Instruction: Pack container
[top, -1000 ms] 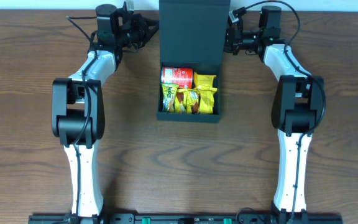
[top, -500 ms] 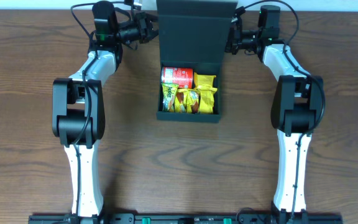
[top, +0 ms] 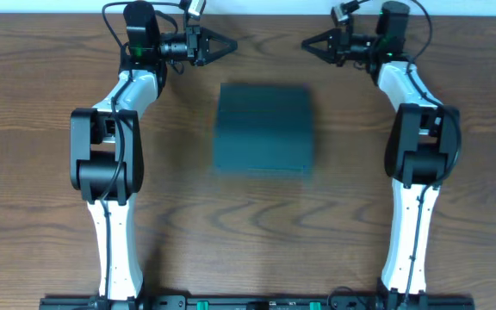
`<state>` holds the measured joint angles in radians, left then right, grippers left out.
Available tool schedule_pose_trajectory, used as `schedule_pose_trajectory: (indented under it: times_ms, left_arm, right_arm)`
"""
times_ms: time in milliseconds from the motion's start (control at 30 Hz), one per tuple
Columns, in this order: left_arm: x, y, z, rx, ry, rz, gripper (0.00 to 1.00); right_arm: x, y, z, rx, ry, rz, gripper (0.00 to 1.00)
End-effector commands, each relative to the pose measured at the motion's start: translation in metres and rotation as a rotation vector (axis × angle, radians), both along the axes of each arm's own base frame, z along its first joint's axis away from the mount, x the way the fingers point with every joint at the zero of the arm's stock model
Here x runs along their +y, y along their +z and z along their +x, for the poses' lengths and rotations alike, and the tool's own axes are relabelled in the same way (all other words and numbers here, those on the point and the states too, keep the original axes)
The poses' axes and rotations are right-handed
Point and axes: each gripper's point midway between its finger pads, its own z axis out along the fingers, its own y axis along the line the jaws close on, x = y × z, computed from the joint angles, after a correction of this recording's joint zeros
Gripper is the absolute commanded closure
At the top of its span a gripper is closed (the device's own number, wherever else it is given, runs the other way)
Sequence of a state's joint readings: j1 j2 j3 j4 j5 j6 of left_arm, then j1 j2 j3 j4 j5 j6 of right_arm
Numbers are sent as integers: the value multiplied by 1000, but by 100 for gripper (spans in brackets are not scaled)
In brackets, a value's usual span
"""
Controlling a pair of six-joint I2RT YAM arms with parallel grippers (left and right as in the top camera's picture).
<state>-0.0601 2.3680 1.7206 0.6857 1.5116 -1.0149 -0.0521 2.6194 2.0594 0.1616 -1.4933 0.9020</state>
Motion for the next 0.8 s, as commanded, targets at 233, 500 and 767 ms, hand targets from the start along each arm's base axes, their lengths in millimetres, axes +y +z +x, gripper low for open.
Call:
schedule_pose_trajectory:
  times_ms: [233, 500, 767]
  left_arm:
    - [11, 29, 6, -16, 47, -34, 94]
    - [11, 92, -13, -197, 24, -88, 94]
    - [-6, 142, -33, -311, -68, -69, 94]
  right_arm:
    - [0, 63, -9, -103, 61, 25, 99]
    - [-6, 127, -39, -303, 53, 10, 99]
    - [5, 194, -57, -435, 74, 1, 99]
